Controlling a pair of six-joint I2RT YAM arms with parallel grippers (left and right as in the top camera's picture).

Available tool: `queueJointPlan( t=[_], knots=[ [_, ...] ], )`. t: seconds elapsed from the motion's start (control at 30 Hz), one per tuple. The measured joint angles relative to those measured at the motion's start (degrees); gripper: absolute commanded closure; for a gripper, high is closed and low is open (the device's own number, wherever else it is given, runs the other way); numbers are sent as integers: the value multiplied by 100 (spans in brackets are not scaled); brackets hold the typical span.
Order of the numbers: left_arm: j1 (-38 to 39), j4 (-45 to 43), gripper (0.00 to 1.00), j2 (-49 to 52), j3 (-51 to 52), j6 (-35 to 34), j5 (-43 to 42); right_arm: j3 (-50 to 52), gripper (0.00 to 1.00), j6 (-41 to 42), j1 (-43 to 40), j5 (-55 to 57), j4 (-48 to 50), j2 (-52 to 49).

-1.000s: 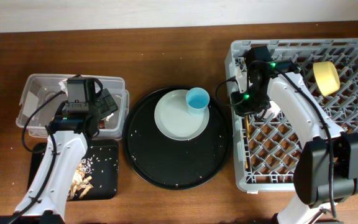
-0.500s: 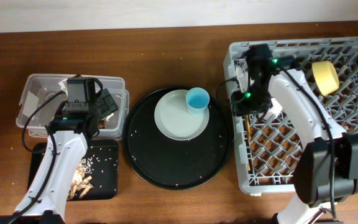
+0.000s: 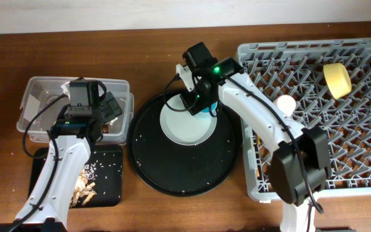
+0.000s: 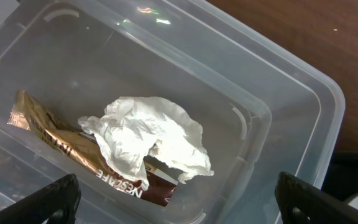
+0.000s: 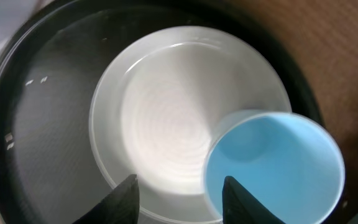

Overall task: Sort waste into correct bins and load items into the dishwasher rack
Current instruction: 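Move the right gripper to the blue cup and grasp it, then carry the blue cup to the rack and set it upside down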

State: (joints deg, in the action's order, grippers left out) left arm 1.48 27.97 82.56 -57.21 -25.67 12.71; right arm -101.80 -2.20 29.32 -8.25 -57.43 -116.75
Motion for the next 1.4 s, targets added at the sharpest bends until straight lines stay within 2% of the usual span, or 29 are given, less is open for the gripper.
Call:
queueJointPlan(
  t=[0.1,0.47,0.6,0.67,0.7,0.97,1.07,1.13,1.2,1.3,1.4],
  knots=[
    [0,-2,1,0,-2,0,0,2,66,-2,-2,376,31,-87],
    [0,-4,1,0,0,-2,0,638,72,-44,-2,485,678,-120],
    [0,-4,1,0,0,0,0,638,82,-44,-2,487,739,-120],
    [0,-4,1,0,0,0,0,638,88,-59,-2,485,741,-120],
    [0,-4,0,0,-2,0,0,638,96,-59,-2,487,741,-120],
    [0,-4,1,0,-2,0,0,603,96,-57,-2,455,428,-118],
    [0,-2,1,0,0,0,0,120,96,-57,-103,-496,269,387],
    [0,-2,1,0,0,0,0,-153,96,-59,-562,-1325,170,1167],
    [0,0,1,0,-2,0,0,-203,96,-131,-1499,-2669,-192,1648],
    [0,-7,1,0,0,-2,2,-223,96,-706,-3010,-4579,-1043,1633],
    [0,0,1,0,-2,0,0,-223,96,-1620,-4415,-5676,-1832,1628]
  ],
)
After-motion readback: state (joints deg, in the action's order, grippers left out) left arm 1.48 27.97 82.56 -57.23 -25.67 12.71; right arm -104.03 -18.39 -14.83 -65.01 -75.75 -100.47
